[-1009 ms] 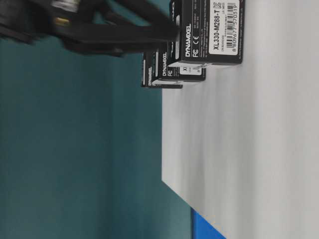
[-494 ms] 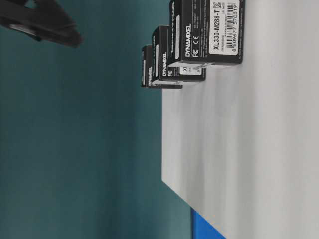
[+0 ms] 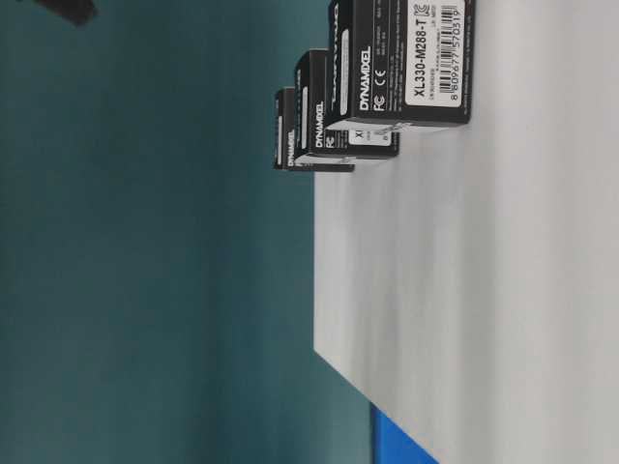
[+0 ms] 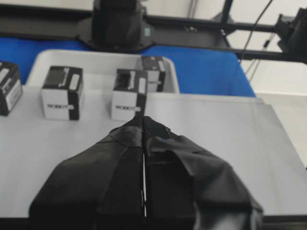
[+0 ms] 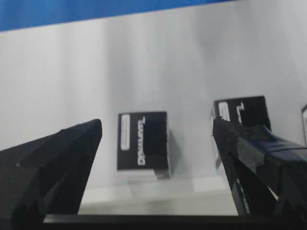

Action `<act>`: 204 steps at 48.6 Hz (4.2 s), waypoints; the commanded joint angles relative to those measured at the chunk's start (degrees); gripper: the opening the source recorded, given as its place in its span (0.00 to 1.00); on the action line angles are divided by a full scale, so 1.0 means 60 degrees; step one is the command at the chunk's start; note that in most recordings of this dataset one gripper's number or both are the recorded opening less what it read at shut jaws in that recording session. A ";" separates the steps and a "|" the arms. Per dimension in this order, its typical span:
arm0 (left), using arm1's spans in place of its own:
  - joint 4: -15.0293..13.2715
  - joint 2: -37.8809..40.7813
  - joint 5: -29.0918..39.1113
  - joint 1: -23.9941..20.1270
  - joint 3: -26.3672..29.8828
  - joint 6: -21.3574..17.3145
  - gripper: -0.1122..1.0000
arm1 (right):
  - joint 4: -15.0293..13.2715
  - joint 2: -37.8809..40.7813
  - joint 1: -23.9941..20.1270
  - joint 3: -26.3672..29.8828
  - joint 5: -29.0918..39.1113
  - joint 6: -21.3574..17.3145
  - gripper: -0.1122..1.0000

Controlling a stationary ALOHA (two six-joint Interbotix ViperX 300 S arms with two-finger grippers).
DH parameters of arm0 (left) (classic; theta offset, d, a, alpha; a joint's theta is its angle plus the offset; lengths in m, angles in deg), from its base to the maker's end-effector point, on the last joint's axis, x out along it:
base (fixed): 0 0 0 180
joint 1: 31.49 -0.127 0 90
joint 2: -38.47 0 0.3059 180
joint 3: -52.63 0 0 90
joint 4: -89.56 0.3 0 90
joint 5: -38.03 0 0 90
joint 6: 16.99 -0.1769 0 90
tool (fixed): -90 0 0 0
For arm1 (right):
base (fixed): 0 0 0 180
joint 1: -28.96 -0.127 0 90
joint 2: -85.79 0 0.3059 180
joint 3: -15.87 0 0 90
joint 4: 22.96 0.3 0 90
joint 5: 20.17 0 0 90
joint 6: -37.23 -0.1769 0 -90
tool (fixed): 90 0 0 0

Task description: Place the box from the white plastic tray onto the white base.

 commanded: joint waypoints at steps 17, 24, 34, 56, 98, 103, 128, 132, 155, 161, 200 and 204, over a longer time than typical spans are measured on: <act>0.0015 -0.0015 0.0352 -0.0059 0.0249 -0.0117 0.06 | -0.0029 -0.1846 0.0029 -0.0937 -0.0117 0.0000 0.97; 0.0000 -0.0103 0.0630 -0.0059 0.0264 -0.0088 0.06 | -0.0029 -0.2417 0.0029 -0.1289 -0.0103 0.0000 0.97; 0.0015 -0.0249 0.0688 -0.0015 0.0293 0.0000 0.06 | -0.0029 -0.3281 0.0029 -0.1655 -0.0103 0.0000 0.97; 0.0015 -0.0571 0.0776 -0.0029 0.0293 0.0015 0.06 | -0.0015 -0.4336 0.0029 -0.2197 -0.0029 -0.0015 0.97; 0.0015 -0.0732 0.0835 0.0044 0.0190 0.0000 0.06 | 0.0000 -0.5010 0.0029 -0.2886 -0.0117 0.0088 0.97; 0.0015 -0.0703 0.0762 0.0029 0.0190 0.0000 0.06 | 0.0000 -0.5215 0.0029 -0.2915 -0.0117 0.0132 0.97; 0.0015 -0.0688 0.0645 0.0044 0.0176 0.0015 0.06 | 0.0000 -0.6196 0.0029 -0.3179 -0.0117 0.0117 0.97; 0.0015 -0.0703 0.0645 0.0029 0.0176 0.0015 0.06 | 0.0000 -0.6226 0.0029 -0.3223 -0.0117 0.0103 0.97; 0.0015 -0.0659 0.0645 0.0029 0.0117 0.0015 0.06 | 0.0146 -0.6299 -0.0073 -0.3325 -0.0117 0.0059 0.97; 0.0015 -0.0630 0.0659 0.0044 0.0073 0.0015 0.06 | 0.0205 -0.6299 -0.0088 -0.3354 -0.0132 0.0073 0.97; 0.0000 -0.0630 0.0527 0.0044 0.0059 0.0029 0.06 | 0.0220 -0.6299 -0.0088 -0.3413 -0.0454 0.0088 0.97; 0.0000 -0.0630 0.0527 0.0044 0.0059 0.0029 0.06 | 0.0220 -0.6299 -0.0088 -0.3413 -0.0469 0.0117 0.97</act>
